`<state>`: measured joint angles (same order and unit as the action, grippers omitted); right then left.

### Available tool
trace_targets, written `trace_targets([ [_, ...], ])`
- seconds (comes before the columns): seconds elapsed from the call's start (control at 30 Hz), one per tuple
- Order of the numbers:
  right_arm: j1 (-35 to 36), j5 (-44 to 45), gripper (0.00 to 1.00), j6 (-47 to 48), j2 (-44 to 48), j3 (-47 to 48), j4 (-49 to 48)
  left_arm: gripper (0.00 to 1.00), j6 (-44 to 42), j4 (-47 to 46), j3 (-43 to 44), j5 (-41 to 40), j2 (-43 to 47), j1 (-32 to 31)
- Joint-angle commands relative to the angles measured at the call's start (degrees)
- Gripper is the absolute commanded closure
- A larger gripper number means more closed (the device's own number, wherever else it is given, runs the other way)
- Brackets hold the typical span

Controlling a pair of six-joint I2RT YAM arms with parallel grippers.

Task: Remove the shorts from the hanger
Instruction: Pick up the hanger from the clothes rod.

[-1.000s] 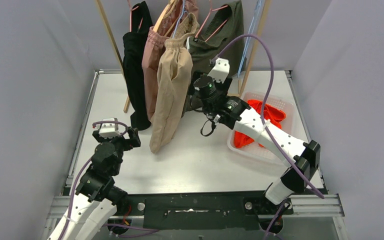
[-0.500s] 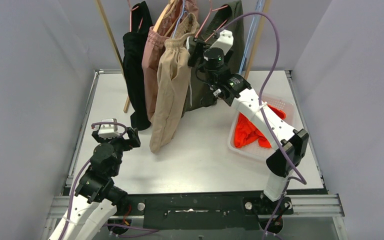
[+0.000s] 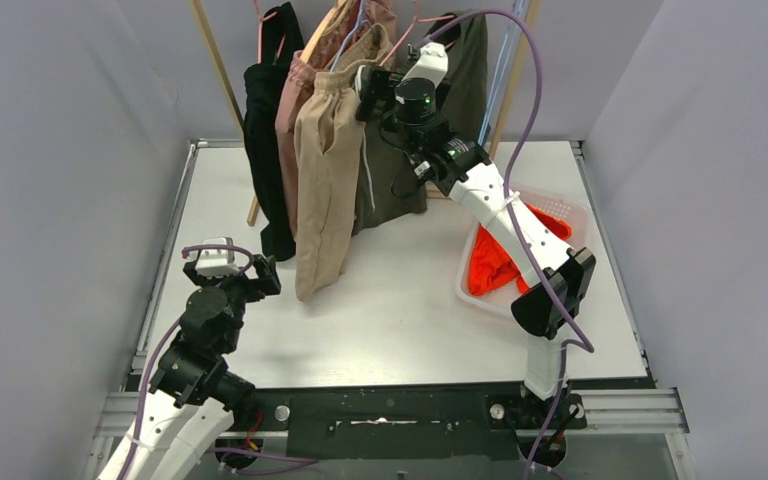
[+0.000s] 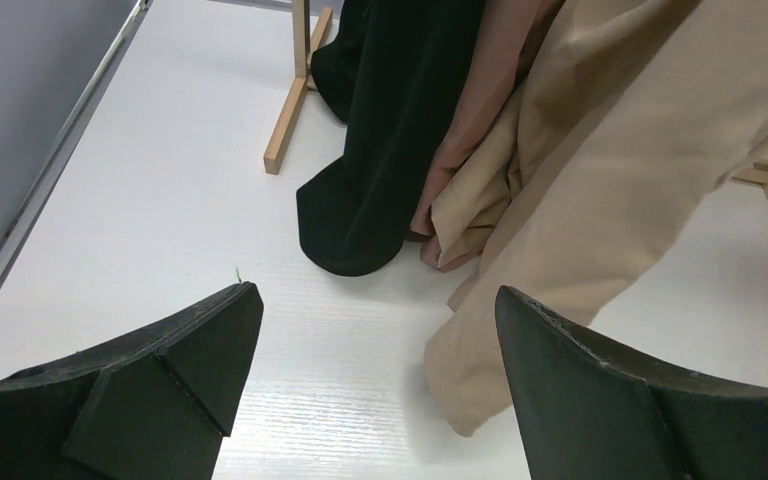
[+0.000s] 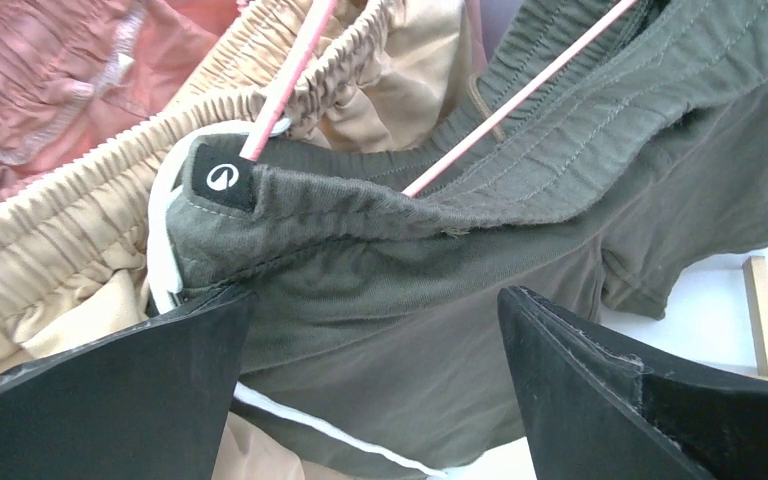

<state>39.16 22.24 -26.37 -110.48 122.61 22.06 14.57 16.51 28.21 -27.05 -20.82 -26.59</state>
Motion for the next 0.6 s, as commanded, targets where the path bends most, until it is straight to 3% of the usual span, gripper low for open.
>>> trace_targets([
  [0.0,1.24,-2.11,0.02,-0.32,1.50,3.76,-2.60,0.12,-0.42,-2.80,0.36,0.11,0.68,-0.31],
  [0.17,2.74,-8.07,0.03,1.60,2.19,5.48,-3.10,0.12,-0.42,-2.71,0.36,0.47,0.78,-0.31],
  [0.4,0.97,2.12,0.02,-0.21,1.54,4.56,-2.69,0.12,-0.42,-2.76,0.36,0.46,1.04,-0.31],
  [0.57,-3.14,2.82,0.07,-4.01,-2.96,8.96,-1.77,0.12,-0.42,-2.76,0.36,0.44,0.96,-0.31],
])
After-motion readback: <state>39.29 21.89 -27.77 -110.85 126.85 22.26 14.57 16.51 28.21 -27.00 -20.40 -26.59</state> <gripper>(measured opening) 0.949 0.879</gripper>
